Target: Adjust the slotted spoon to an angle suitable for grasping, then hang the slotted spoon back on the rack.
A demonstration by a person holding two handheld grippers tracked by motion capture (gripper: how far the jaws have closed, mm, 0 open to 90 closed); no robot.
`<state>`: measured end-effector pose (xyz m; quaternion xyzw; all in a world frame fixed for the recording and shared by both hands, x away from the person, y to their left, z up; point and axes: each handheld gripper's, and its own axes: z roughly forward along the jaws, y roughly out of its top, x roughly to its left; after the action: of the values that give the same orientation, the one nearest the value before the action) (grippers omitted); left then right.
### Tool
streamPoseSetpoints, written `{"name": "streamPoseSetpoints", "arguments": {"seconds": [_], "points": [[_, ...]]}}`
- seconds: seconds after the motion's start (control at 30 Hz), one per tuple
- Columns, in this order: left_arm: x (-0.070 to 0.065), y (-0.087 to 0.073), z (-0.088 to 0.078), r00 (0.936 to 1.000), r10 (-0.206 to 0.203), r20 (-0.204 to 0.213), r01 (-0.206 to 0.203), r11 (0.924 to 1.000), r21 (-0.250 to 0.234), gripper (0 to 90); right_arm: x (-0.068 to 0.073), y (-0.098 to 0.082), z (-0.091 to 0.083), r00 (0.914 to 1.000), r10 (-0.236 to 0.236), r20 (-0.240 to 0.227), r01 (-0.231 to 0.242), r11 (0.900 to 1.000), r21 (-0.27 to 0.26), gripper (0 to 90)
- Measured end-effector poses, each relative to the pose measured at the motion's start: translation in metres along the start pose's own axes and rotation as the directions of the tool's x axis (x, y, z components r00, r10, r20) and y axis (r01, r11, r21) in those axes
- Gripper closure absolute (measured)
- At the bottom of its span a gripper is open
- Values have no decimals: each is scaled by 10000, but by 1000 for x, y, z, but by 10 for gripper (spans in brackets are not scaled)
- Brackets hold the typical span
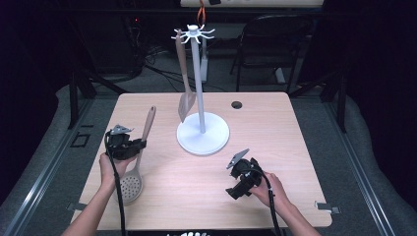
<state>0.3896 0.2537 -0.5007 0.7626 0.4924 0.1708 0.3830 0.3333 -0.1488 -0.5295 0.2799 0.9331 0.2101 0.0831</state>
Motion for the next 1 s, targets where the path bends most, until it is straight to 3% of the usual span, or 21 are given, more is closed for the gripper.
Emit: {"name": "streamPoseSetpoints", "arguments": {"seconds": [0.13,0.27,0.5,0.7,0.9,1.0], "points": [[-1,1,-4,9999,57,-118,-61,9995,-321,753,0,0,0,10000,-24,46,24,10000,52,68],[-3,2,-7,10000,59,36,-56,9974,-713,753,0,0,1,10000,-20,43,20,10000,60,69],[-4,3,-16,9996,162,235,-122,9869,-1608,753,-1,-1,3,10000,48,24,-49,10000,28,69],[-9,7,-26,9995,311,56,-286,9660,-2571,752,1,1,3,9999,-94,79,92,9998,200,69],[-17,11,-34,9988,485,-102,-491,9402,-3369,753,0,0,2,9999,-144,75,142,9995,296,69],[-20,14,-37,9980,592,-210,-627,9247,-3754,754,2,0,3,9999,-82,63,81,9999,101,69]]}}
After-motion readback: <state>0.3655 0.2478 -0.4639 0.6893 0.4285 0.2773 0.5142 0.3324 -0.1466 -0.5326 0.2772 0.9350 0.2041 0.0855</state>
